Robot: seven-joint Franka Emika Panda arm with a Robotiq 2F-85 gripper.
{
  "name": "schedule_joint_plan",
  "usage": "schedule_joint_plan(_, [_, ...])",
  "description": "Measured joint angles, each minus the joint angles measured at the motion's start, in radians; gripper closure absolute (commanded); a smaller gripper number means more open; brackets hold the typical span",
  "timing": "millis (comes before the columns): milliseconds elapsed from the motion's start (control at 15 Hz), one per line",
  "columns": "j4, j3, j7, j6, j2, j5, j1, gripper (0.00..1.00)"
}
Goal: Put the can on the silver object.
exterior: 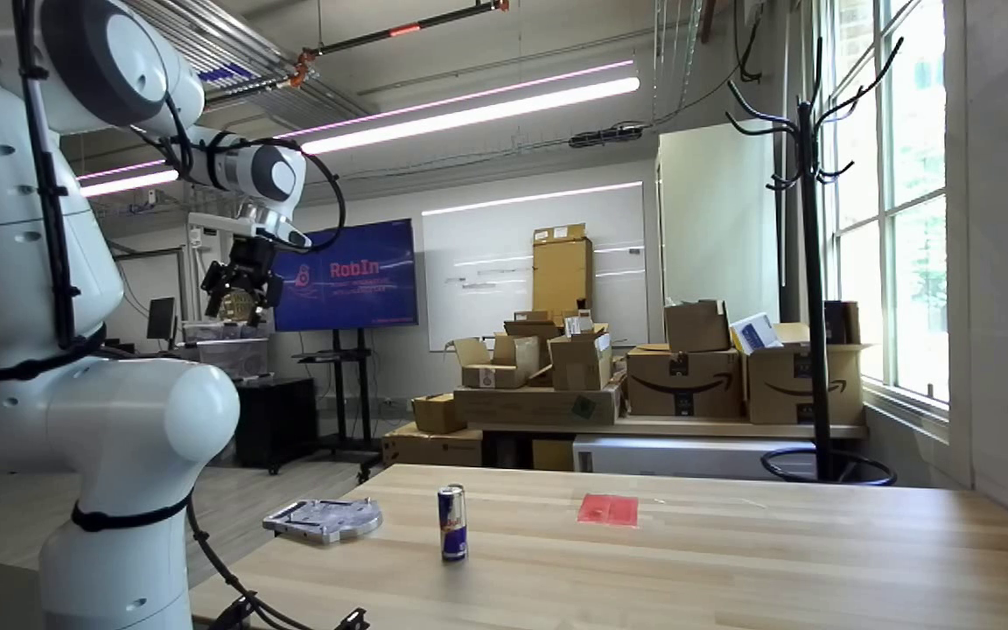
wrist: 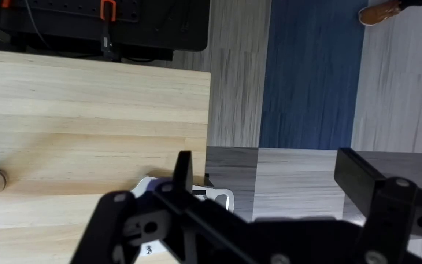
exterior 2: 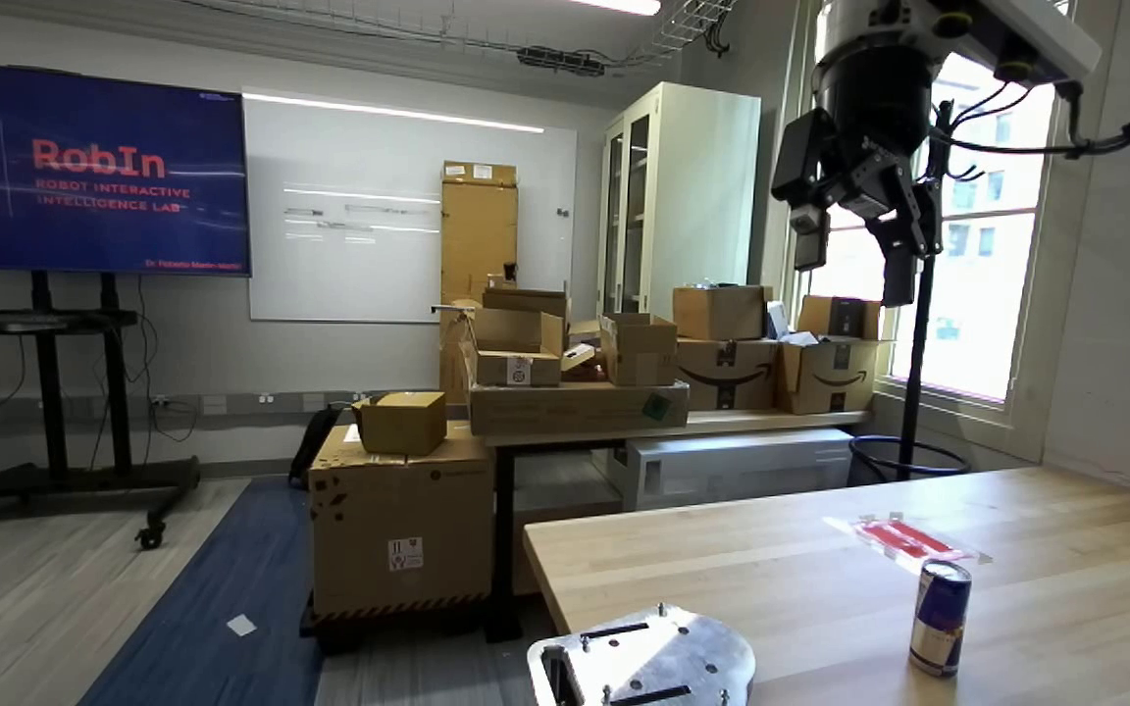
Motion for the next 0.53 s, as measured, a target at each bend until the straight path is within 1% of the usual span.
schedule_joint_plan(333, [0.010,-0.013,0.000,0.058,0.012,-0.011,-0.042,0.00])
schedule_joint_plan(533, [0.012,-0.025,0.000,0.132,0.041,-0.054,-0.076,0.00])
